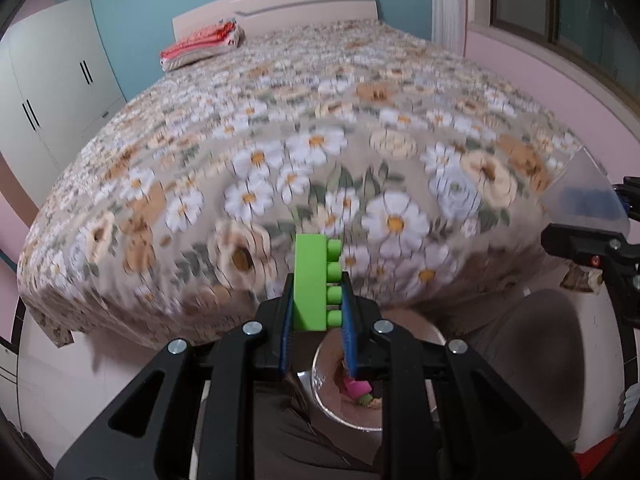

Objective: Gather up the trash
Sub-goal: 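Carry the green block and clear cup down over the trash bin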

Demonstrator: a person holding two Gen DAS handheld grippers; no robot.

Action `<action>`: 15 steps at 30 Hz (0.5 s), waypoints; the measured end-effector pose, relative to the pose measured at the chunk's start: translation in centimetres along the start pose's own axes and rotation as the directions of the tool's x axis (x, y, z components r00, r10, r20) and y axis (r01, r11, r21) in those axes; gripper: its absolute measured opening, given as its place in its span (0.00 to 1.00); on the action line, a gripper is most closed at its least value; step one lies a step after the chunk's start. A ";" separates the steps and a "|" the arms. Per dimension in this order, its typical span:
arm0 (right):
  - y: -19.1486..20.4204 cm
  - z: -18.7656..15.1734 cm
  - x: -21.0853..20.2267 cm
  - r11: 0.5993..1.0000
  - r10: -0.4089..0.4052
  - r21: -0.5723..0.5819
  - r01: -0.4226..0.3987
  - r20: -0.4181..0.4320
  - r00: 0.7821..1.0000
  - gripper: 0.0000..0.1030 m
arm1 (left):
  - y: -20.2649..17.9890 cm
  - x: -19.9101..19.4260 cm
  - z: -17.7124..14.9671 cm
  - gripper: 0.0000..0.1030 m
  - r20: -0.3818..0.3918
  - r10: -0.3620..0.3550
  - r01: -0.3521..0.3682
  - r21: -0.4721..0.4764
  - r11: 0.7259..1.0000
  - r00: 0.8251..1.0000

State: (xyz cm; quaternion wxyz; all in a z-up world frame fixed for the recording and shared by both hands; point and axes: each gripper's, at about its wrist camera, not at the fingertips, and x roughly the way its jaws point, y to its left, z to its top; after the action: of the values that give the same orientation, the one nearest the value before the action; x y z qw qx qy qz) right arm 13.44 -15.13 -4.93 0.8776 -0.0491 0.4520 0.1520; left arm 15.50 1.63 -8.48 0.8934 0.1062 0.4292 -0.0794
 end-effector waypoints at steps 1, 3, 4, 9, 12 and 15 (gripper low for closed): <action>0.1 -0.6 0.9 1.000 0.005 0.001 -0.005 -0.019 1.000 0.47 | -0.1 0.7 -0.4 0.20 -0.016 -0.004 0.004 -0.002 1.000 1.000; 0.1 -1.6 2.4 1.000 0.016 0.007 -0.016 -0.052 0.999 0.47 | -0.2 2.4 -1.5 0.20 -0.058 -0.017 0.017 -0.011 1.000 0.998; 0.2 -2.0 3.0 1.000 0.018 0.009 -0.018 -0.065 0.998 0.47 | -0.3 2.9 -1.8 0.20 -0.070 -0.019 0.018 -0.013 1.000 0.997; 0.3 -4.2 6.0 0.999 0.035 0.034 -0.031 -0.124 0.992 0.47 | -0.6 6.1 -3.7 0.20 -0.122 0.003 -0.004 -0.011 1.000 0.993; 0.3 -5.6 8.1 0.999 0.033 0.044 -0.026 -0.167 0.985 0.47 | -0.8 7.5 -4.6 0.20 -0.158 -0.005 0.003 -0.016 1.000 0.987; 0.3 -6.9 10.2 0.998 0.039 0.057 -0.028 -0.215 0.976 0.47 | -1.4 9.0 -5.8 0.20 -0.198 -0.023 0.020 -0.016 1.000 0.980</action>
State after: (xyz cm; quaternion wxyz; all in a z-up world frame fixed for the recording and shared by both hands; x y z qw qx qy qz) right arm 13.53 -14.17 -17.26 0.8217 -0.0342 0.5491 0.1485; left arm 16.34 1.32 -19.23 0.8460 0.1029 0.5177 -0.0750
